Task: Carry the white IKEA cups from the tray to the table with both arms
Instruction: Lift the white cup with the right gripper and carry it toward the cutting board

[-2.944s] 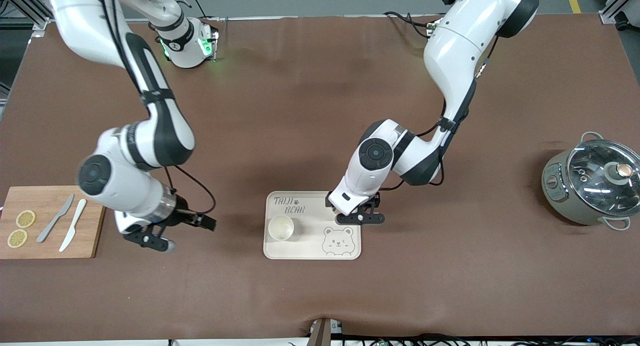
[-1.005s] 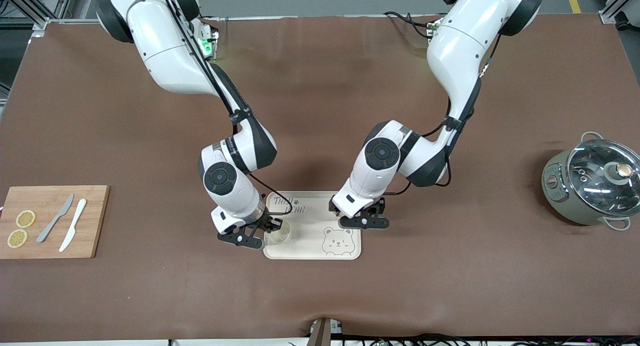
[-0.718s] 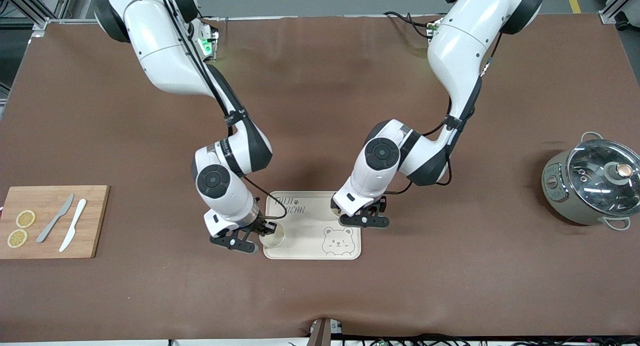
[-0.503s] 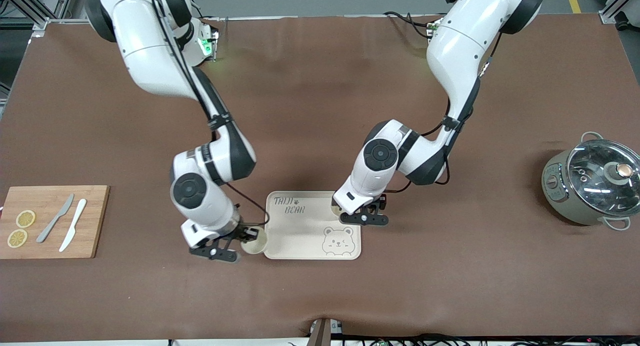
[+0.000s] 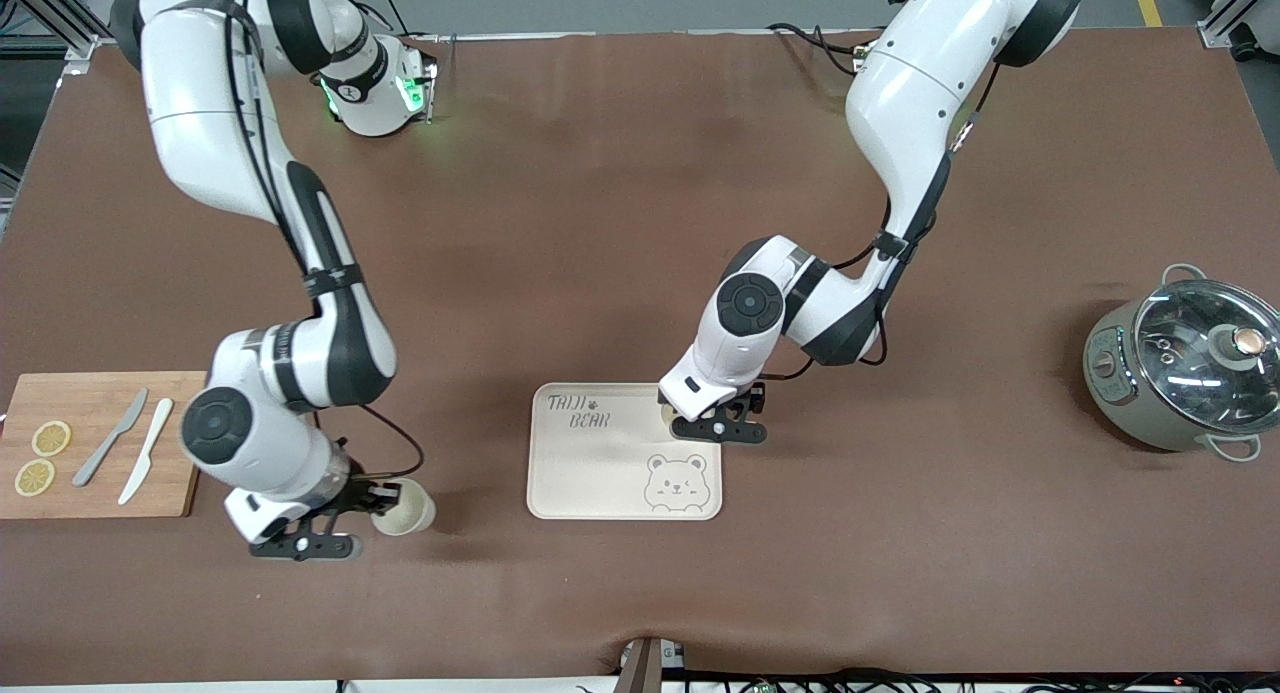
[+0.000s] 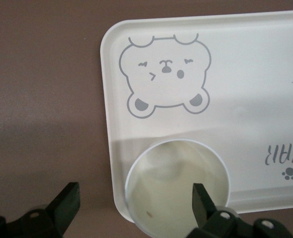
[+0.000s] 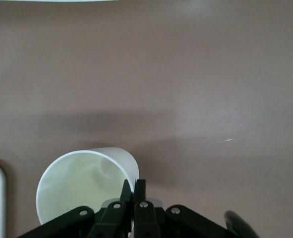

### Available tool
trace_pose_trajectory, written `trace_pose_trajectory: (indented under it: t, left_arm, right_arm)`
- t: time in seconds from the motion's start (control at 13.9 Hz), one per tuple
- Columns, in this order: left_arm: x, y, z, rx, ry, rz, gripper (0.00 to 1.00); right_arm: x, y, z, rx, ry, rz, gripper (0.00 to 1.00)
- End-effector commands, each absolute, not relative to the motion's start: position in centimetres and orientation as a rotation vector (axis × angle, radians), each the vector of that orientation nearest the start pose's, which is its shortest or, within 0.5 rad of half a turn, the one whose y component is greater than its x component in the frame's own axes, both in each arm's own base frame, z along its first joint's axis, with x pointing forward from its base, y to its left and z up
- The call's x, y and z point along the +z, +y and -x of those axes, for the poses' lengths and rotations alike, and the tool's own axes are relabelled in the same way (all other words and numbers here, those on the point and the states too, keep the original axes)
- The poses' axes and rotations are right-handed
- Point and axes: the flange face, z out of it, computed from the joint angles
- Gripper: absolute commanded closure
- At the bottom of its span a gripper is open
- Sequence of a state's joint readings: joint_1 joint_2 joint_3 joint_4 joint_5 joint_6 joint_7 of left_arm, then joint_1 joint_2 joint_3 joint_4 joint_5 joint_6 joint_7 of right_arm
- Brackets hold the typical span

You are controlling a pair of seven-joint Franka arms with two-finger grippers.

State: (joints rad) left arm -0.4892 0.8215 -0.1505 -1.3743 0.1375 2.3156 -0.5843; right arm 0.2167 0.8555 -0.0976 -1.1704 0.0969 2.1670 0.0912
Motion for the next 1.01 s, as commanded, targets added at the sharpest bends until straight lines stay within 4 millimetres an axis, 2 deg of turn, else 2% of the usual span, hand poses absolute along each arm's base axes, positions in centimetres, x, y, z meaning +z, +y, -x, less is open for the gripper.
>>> trace_pose_trajectory:
  t: [0.0,0.5,0.57,0.65,0.79,0.93]
  left_arm:
    - [24.0,-42.0,-61.7,-0.201,0.156,3.193,0.0]
    - [22.9,-41.7,-61.9,-0.208,0.158,3.185,0.0]
    - [22.8,-41.7,-61.8,-0.203,0.124,3.189,0.59]
    - [22.6,-41.8,-61.6,-0.198,0.107,3.187,1.0]
    - [22.3,-42.0,-61.5,-0.194,0.111,3.185,1.0]
    - [22.2,-41.8,-61.6,-0.192,0.104,3.185,1.0]
  right_arm:
    - [29.2,7.0,-77.1,-0.213,-0.139,3.096,1.0]
    - [27.7,-3.2,-77.0,-0.191,-0.204,3.062,1.0]
    - [27.3,-4.5,-76.7,-0.18,-0.217,3.059,1.0]
    - [27.0,-5.8,-76.5,-0.173,-0.225,3.06,1.0]
    - [26.0,-7.3,-76.1,-0.145,-0.214,3.061,1.0]
    - [25.2,-7.3,-75.8,-0.119,-0.212,3.059,1.0]
